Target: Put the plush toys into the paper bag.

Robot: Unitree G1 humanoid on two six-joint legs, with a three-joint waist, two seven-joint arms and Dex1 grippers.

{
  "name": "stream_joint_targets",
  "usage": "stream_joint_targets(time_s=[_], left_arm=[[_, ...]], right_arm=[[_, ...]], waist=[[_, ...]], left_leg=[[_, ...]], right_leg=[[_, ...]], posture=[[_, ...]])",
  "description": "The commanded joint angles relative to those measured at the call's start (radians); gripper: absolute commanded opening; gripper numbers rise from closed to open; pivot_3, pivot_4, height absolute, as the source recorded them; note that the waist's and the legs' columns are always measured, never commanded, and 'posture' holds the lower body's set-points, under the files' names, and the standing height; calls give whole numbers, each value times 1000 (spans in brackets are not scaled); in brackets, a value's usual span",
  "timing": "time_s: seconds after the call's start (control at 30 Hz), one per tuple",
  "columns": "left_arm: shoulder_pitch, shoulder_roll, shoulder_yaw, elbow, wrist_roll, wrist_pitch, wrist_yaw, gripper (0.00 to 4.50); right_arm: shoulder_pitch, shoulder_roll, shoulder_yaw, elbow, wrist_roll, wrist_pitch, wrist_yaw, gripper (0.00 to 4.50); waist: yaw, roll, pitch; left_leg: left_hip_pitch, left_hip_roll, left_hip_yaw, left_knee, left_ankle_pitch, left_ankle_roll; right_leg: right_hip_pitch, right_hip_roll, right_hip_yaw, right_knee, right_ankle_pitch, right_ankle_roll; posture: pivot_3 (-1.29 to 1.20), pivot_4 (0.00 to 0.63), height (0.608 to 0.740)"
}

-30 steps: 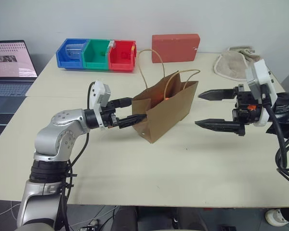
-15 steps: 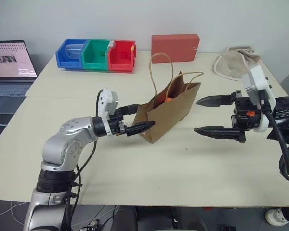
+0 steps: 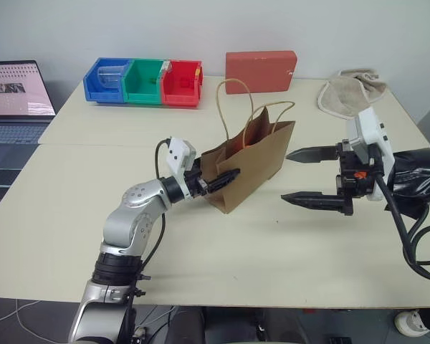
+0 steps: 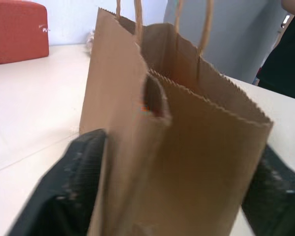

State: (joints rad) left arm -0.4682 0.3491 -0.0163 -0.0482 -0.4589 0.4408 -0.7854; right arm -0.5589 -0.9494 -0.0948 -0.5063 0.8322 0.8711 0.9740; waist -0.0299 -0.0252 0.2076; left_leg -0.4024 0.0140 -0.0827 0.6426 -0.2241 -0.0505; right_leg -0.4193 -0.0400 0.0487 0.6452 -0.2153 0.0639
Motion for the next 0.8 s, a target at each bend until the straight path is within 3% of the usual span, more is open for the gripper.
stream_joint_targets(time_s=[0.03, 0.3, 0.57, 0.73, 0.8], left_arm=[[-14, 3, 0, -10, -6, -29, -30, 2389], [0, 0, -15, -8, -2, -44, -62, 29], [-2, 24, 7, -3, -40, -37, -119, 29], [-76, 74, 7, 69, -74, -30, -246, 29], [-143, 88, -2, 141, -82, -36, -322, 29]], right_arm=[[6, 22, -4, -28, -32, -59, -17, 4500], [32, 62, 18, -35, -79, -135, -10, 4500], [96, 32, -6, -22, -137, -192, 2, 4500], [167, -14, -104, -47, -119, -195, 12, 4500], [222, -72, -192, -72, -46, -128, 51, 4500]], waist=[[0, 0, 0], [1, 0, 0], [0, 0, 0], [1, 0, 0], [6, 0, 0]], left_leg=[[0, 0, 0, 0, 0, 0], [0, 0, 0, 0, 0, 0], [0, 0, 0, 0, 0, 0], [0, 0, 0, 0, 0, 0], [0, 0, 0, 0, 0, 0]], right_leg=[[0, 0, 0, 0, 0, 0], [0, 0, 0, 0, 0, 0], [0, 0, 0, 0, 0, 0], [0, 0, 0, 0, 0, 0], [0, 0, 0, 0, 0, 0]], posture=[[0, 150, 740], [0, 150, 740], [0, 150, 740], [0, 150, 740], [0, 150, 740]])
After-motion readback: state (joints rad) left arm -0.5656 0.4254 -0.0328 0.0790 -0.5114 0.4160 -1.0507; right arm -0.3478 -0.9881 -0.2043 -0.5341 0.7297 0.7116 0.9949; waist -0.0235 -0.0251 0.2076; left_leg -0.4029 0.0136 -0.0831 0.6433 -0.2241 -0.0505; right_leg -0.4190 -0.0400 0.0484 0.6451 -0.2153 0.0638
